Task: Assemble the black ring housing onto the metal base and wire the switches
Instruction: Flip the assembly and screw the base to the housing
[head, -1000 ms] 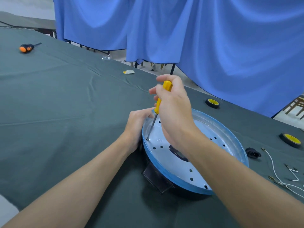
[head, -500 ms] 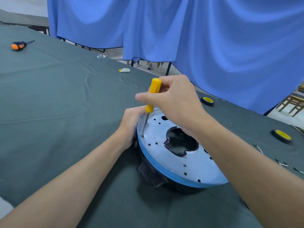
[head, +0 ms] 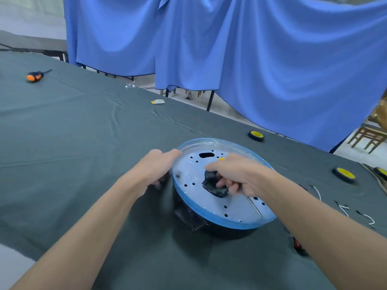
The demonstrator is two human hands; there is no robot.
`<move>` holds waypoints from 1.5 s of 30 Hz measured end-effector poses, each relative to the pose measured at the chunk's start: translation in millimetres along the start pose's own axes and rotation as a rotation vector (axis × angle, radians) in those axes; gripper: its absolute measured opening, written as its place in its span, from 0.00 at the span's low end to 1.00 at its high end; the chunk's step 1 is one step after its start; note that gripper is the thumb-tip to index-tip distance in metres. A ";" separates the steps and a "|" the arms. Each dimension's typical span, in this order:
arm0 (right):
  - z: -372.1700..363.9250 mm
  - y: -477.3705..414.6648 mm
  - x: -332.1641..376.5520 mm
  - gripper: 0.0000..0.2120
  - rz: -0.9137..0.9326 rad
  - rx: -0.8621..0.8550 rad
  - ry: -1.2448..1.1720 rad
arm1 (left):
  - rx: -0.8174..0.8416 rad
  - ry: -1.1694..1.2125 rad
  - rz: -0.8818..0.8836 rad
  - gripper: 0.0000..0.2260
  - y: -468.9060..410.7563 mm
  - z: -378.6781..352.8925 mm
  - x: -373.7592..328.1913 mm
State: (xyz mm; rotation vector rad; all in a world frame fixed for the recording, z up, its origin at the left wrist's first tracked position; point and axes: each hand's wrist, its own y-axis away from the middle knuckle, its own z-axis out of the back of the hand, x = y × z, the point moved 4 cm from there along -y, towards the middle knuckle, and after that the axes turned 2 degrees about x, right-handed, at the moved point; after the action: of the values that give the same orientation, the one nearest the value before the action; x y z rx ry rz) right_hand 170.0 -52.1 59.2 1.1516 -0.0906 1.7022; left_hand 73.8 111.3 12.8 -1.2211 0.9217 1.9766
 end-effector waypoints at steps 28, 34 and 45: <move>-6.2 -9.2 -2.3 0.09 -0.203 0.310 -0.346 | 0.095 0.453 0.224 0.09 18.6 -24.7 -13.1; 1.8 -5.0 -0.2 0.09 -0.187 0.290 -0.378 | 0.091 0.638 0.246 0.19 20.2 -26.4 -9.2; 6.1 2.2 12.0 0.05 -0.013 0.077 0.097 | 0.100 0.634 0.240 0.17 15.4 -25.9 -4.9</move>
State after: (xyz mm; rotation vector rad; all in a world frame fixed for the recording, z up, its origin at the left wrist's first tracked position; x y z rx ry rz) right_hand 172.1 -48.2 72.0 1.1215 0.0433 1.7597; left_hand 75.6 80.8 12.4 -1.7891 1.5134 1.6996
